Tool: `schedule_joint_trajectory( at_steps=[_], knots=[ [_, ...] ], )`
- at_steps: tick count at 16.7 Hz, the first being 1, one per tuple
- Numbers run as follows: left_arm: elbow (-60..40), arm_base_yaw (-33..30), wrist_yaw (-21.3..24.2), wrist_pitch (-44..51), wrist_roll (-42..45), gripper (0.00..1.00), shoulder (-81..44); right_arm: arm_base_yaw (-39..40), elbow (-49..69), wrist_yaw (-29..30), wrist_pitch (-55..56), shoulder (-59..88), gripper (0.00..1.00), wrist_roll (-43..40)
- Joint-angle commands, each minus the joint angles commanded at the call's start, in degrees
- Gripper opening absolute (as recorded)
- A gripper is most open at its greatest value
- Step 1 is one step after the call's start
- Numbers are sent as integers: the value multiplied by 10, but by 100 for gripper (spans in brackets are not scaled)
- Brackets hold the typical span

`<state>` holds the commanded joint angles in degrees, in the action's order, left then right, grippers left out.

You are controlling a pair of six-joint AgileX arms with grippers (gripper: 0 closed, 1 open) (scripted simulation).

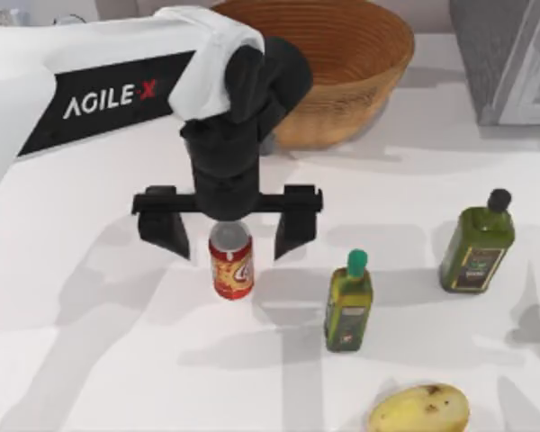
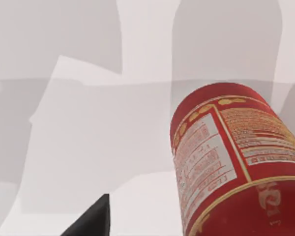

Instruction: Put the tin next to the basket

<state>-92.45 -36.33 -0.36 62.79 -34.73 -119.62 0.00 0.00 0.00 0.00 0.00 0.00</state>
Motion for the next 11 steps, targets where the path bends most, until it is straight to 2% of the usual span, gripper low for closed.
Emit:
schedule_joint_trajectory(
  at_steps=[4, 11],
  knots=[
    [-8, 1, 0, 9, 0, 100, 1, 0, 0, 0, 0, 0, 100, 0],
    [-70, 0, 0, 84, -1, 100, 15, 0, 0, 0, 0, 0, 100, 0]
  ],
)
